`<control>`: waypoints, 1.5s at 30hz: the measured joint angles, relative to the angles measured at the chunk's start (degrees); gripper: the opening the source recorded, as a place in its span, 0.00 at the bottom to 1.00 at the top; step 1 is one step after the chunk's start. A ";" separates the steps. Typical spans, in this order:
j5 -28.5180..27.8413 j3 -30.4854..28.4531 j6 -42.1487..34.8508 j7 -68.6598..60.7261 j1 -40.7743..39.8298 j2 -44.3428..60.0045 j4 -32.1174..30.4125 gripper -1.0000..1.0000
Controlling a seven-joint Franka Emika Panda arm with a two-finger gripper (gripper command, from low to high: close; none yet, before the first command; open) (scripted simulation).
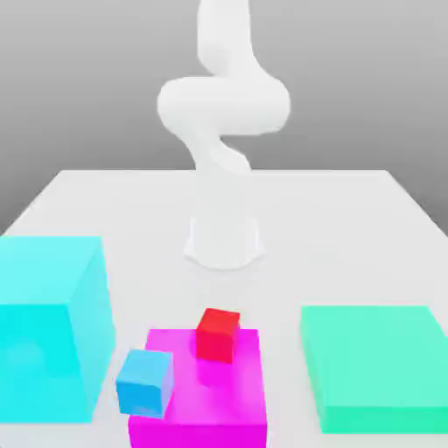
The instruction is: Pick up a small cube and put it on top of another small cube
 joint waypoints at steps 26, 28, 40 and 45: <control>-6.06 10.50 8.47 4.67 13.37 54.63 13.39 0.50; -7.25 10.74 9.07 5.48 14.89 58.87 14.44 0.50; -12.40 9.11 16.15 8.99 21.64 79.46 19.64 0.00; -12.28 9.02 16.32 8.90 21.76 79.71 19.70 0.00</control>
